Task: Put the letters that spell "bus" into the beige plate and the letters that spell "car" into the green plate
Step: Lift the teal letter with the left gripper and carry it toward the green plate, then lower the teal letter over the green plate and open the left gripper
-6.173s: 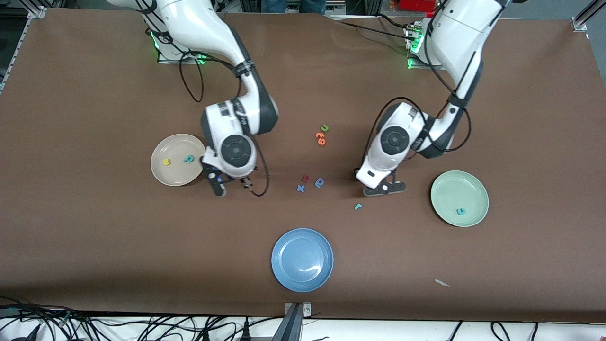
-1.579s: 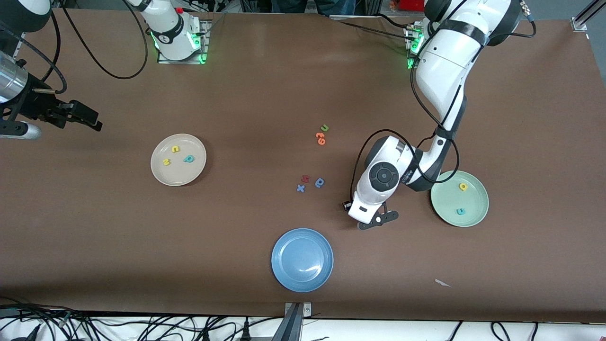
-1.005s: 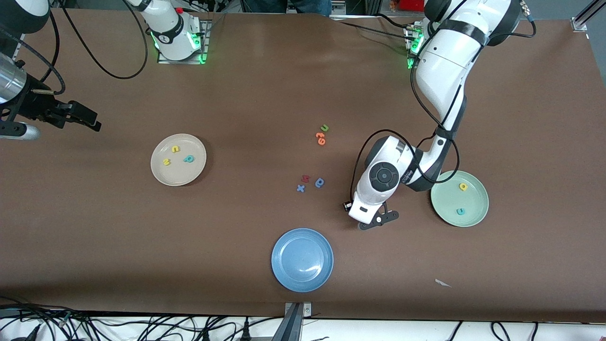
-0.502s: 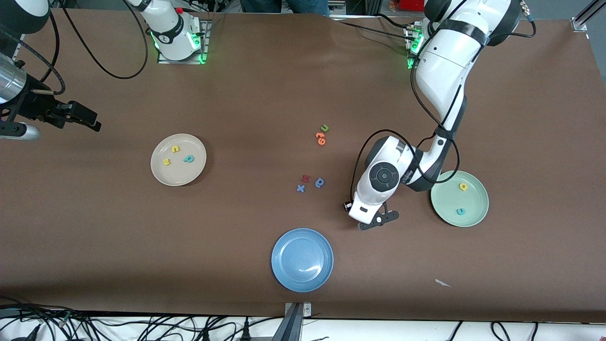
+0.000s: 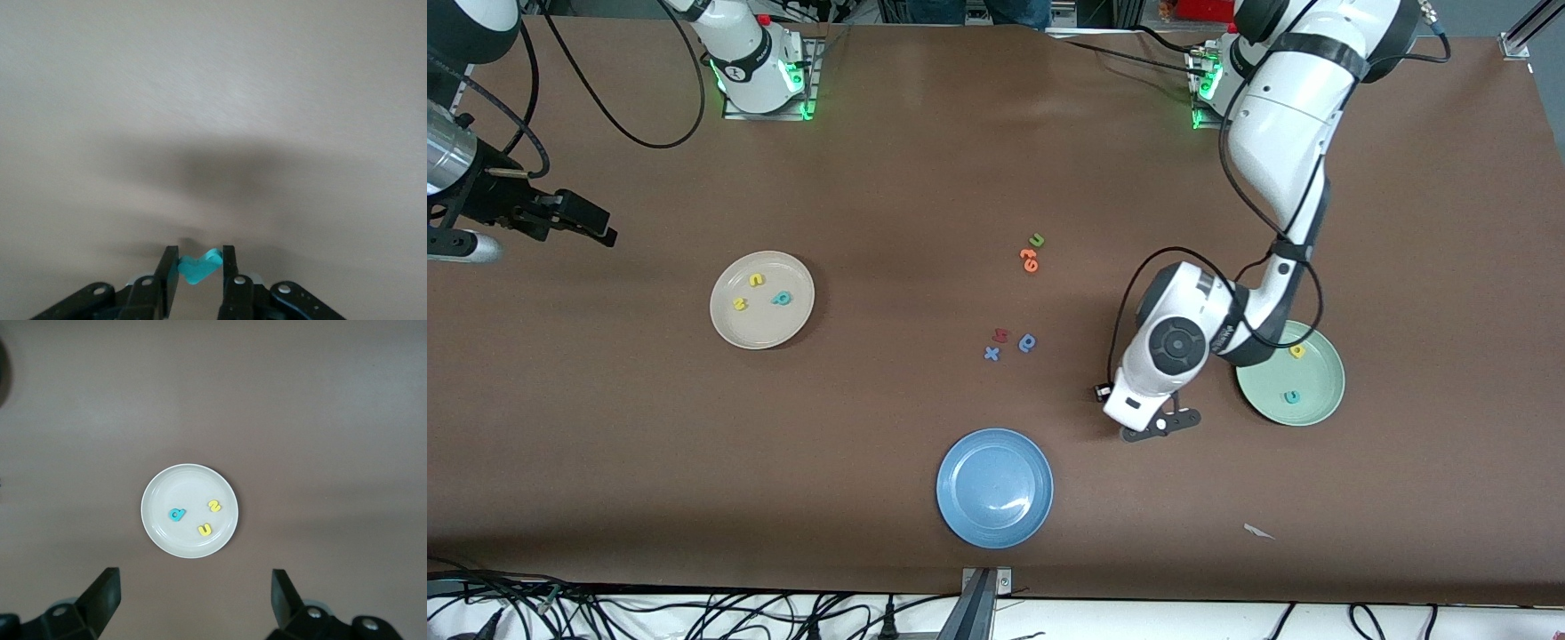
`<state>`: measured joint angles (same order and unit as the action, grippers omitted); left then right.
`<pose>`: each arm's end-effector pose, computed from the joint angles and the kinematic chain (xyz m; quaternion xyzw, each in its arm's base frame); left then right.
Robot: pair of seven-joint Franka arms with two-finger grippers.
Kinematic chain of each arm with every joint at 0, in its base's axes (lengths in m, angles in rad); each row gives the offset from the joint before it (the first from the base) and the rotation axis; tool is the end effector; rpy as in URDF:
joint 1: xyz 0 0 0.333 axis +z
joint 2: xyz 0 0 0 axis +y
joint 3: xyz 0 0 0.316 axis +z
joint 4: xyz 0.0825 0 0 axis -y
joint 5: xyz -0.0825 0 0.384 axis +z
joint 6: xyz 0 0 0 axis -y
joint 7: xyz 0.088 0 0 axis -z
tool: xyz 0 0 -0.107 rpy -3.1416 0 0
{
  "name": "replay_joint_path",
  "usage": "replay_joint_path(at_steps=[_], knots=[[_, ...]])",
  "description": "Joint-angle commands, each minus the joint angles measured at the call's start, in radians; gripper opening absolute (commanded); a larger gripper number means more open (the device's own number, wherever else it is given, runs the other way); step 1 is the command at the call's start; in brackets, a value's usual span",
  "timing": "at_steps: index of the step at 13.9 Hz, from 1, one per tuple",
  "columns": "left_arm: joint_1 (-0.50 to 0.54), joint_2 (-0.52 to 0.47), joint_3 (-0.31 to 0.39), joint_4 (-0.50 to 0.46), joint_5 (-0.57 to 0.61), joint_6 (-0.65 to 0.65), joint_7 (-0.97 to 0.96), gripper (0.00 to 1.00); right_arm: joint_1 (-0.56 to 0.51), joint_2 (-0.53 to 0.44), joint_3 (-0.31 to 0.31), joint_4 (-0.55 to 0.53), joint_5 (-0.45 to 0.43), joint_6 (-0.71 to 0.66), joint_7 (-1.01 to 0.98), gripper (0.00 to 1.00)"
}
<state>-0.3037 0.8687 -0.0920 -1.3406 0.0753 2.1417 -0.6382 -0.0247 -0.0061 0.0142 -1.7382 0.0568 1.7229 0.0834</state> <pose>0.6830 -0.2661 0.2005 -0.9929 -0.1147 0.0300 0.0118 0.5599 -0.0006 0.5616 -0.9983 0.0513 0.0056 0.0278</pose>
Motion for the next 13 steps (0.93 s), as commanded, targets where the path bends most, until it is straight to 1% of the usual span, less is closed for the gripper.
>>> replay_joint_path(at_steps=[1, 6, 9, 10, 11, 13], knots=[[0.072, -0.039, -0.003, -0.017, -0.006, -0.066, 0.181, 0.26, -0.009, 0.009, 0.004, 0.02, -0.002, -0.025, -0.007, 1.0], [0.214, -0.097, -0.003, -0.041, 0.026, -0.14, 0.474, 0.25, -0.009, 0.008, 0.004, 0.02, -0.002, -0.031, -0.007, 1.0], [0.279, -0.151, -0.003, -0.11, 0.037, -0.135, 0.603, 0.25, -0.009, 0.008, 0.003, 0.02, -0.002, -0.032, -0.007, 1.0], [0.299, -0.169, -0.005, -0.142, 0.078, -0.125, 0.623, 0.25, -0.009, 0.008, 0.004, 0.02, -0.002, -0.032, -0.007, 1.0], [0.319, -0.18, -0.008, -0.175, 0.113, -0.105, 0.626, 0.25, -0.009, 0.008, 0.003, 0.02, -0.002, -0.032, -0.005, 1.0], [0.342, -0.214, -0.008, -0.277, 0.127, -0.005, 0.627, 0.25, -0.009, 0.009, 0.003, 0.019, -0.002, -0.032, -0.005, 1.0]])
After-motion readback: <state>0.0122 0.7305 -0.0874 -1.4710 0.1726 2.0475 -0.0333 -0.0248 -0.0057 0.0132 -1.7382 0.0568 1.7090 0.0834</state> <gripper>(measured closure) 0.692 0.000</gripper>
